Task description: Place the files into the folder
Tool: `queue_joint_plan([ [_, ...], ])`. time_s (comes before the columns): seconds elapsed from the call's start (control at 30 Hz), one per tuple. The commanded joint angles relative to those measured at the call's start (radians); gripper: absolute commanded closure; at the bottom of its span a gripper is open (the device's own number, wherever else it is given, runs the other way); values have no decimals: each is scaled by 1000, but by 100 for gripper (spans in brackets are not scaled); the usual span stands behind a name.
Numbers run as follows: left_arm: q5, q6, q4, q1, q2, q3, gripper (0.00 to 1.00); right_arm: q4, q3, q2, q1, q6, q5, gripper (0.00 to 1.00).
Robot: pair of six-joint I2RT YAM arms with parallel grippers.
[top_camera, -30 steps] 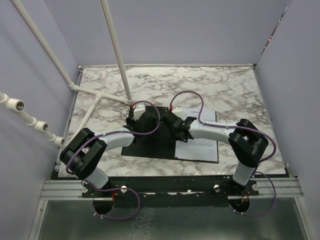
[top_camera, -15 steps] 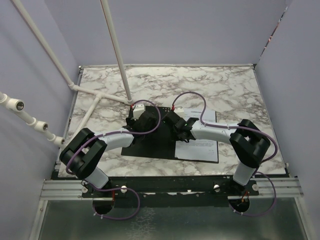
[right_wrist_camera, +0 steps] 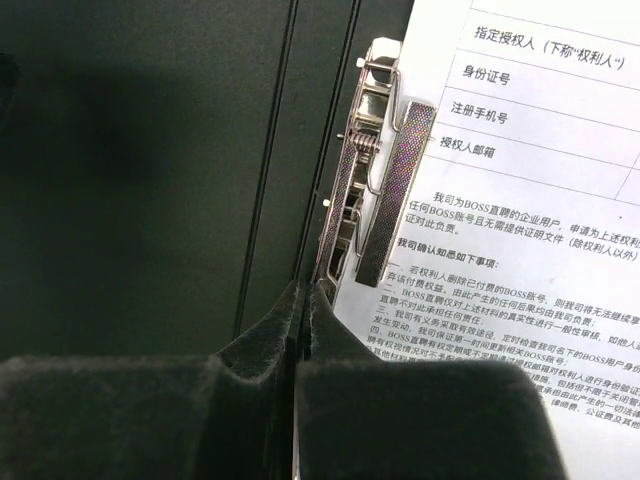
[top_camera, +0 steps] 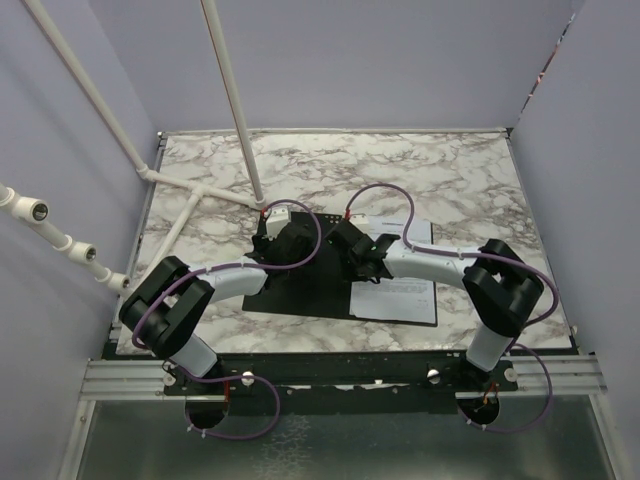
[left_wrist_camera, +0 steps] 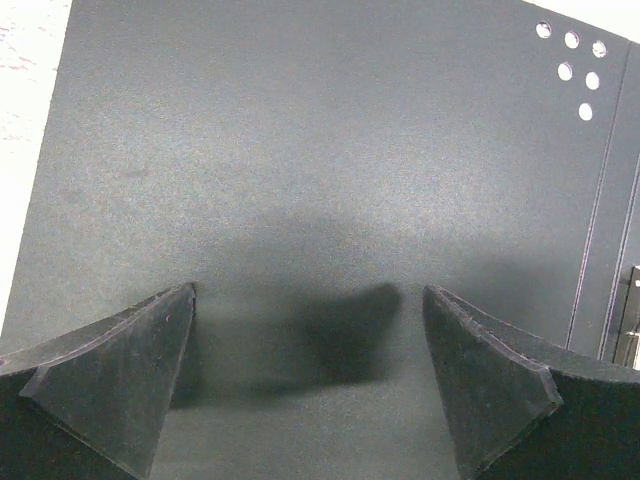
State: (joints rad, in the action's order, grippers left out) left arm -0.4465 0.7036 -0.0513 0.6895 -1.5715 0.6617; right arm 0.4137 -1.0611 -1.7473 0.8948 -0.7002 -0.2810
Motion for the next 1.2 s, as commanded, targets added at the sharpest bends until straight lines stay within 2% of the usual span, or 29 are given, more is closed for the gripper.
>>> queue_joint_plan([
  [0.0, 282, 118, 207, 16, -107, -107, 2, 17, 15, 5, 7, -40, 93, 100],
  [0.57, 310, 113, 206, 17, -76, -106, 2, 101, -29, 151, 7, -26, -20, 98],
  [0.67, 329, 106, 211, 17, -40, -102, 1, 140, -27, 196, 6, -12, -78, 87],
  [0.83, 357, 97, 269, 17, 53, -67, 1, 227, 1, 283, 4, 4, -174, 55],
  [0.93, 324, 87, 341, 16, 142, -30, 1, 276, 48, 361, -8, -3, -235, 35],
  [1.0, 287, 74, 396, 16, 199, -1, 1, 299, 84, 414, -25, -4, -260, 26],
  [1.17, 203, 30, 528, 7, 297, 96, 1, 321, 155, 515, -84, 9, -267, 16],
])
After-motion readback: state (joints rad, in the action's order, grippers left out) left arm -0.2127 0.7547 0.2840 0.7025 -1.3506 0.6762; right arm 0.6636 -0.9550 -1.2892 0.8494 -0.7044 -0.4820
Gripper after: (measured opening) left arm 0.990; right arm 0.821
